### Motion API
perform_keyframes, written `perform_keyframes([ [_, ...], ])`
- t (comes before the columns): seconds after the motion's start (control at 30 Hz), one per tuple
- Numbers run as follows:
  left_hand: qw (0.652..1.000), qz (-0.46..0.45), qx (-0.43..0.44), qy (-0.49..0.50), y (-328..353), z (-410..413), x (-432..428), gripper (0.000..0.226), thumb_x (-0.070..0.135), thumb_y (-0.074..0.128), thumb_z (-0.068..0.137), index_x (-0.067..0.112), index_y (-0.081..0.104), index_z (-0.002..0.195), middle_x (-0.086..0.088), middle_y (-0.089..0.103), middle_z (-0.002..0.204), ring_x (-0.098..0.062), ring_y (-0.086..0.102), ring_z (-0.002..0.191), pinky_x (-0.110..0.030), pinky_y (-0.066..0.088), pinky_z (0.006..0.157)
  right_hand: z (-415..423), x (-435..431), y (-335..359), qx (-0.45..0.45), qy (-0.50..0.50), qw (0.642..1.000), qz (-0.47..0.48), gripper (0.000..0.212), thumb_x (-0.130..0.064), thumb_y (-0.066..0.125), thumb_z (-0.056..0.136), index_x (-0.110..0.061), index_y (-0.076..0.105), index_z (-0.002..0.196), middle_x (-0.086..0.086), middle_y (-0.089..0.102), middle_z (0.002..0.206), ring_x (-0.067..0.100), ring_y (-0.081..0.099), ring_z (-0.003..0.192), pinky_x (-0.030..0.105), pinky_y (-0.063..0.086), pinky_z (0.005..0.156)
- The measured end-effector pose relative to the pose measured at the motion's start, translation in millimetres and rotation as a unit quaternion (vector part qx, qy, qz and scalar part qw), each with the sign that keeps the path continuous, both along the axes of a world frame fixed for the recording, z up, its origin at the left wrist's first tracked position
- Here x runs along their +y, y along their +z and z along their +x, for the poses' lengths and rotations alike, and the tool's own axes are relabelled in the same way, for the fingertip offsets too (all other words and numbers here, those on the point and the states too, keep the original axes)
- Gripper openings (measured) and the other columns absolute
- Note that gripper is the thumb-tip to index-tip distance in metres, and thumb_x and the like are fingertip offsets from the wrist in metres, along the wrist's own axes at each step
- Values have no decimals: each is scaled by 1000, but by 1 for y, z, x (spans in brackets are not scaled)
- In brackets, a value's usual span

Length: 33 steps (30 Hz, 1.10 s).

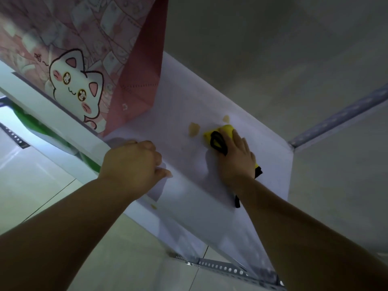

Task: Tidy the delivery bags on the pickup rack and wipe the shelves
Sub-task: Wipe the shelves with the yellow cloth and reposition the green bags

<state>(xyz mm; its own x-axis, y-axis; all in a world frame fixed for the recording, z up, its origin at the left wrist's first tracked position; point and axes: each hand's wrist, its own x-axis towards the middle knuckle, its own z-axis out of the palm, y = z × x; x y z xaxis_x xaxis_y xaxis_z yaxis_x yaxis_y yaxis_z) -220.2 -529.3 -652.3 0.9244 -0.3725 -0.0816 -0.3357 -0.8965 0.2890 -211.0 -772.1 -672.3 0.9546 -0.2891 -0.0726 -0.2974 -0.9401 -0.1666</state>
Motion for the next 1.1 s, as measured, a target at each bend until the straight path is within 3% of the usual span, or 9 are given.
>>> perform_keyframes([
  [0.17,1000,-13,23,7,-2,-5,0,44,58,47,86,28,65,113,6,56,126,-18,50,115,-34,46,92,39,-26,3,-2,-136,991,6,54,-24,30,94,-38,21,145,-3,13,157,29,8,144,48,13,113],
  [0.33,1000,-11,10,6,-8,-6,1,42,55,43,89,29,63,115,8,52,129,-18,48,117,-33,46,93,78,-25,8,-18,-191,980,45,49,-23,30,87,-41,36,132,-1,23,152,33,13,142,49,13,113],
  [0.53,1000,-27,-10,12,-15,-8,2,43,57,41,89,31,62,116,11,44,140,-18,45,123,-36,48,93,99,20,11,-17,-25,999,12,42,-41,36,92,-36,38,134,4,37,146,32,38,128,47,32,105],
  [0.73,997,-72,-12,13,-16,-15,7,44,53,45,89,31,56,125,10,39,147,-20,47,123,-35,45,97,42,74,7,2,163,987,0,53,-31,36,97,-40,19,146,-8,8,159,20,7,146,35,7,117],
  [0.87,995,-92,-23,-4,-19,-19,10,46,47,48,91,23,55,129,3,40,147,-24,49,123,-33,35,103,-7,61,10,22,216,976,-2,53,-37,36,98,-45,15,145,-16,1,158,12,0,145,29,3,115],
  [1.0,996,-89,-15,-24,-22,-16,17,47,42,50,92,17,53,131,-1,38,148,-22,45,128,-35,26,111,25,19,8,33,109,993,-39,53,-30,37,98,-41,17,146,-11,7,159,20,8,146,37,13,115],
  [1.1,994,-79,-71,-36,-29,-16,16,38,34,76,74,10,71,102,-12,64,120,-31,67,97,-47,47,91,44,22,2,37,-11,999,-21,54,-29,32,96,-42,13,146,-8,3,159,23,3,146,43,10,117],
])
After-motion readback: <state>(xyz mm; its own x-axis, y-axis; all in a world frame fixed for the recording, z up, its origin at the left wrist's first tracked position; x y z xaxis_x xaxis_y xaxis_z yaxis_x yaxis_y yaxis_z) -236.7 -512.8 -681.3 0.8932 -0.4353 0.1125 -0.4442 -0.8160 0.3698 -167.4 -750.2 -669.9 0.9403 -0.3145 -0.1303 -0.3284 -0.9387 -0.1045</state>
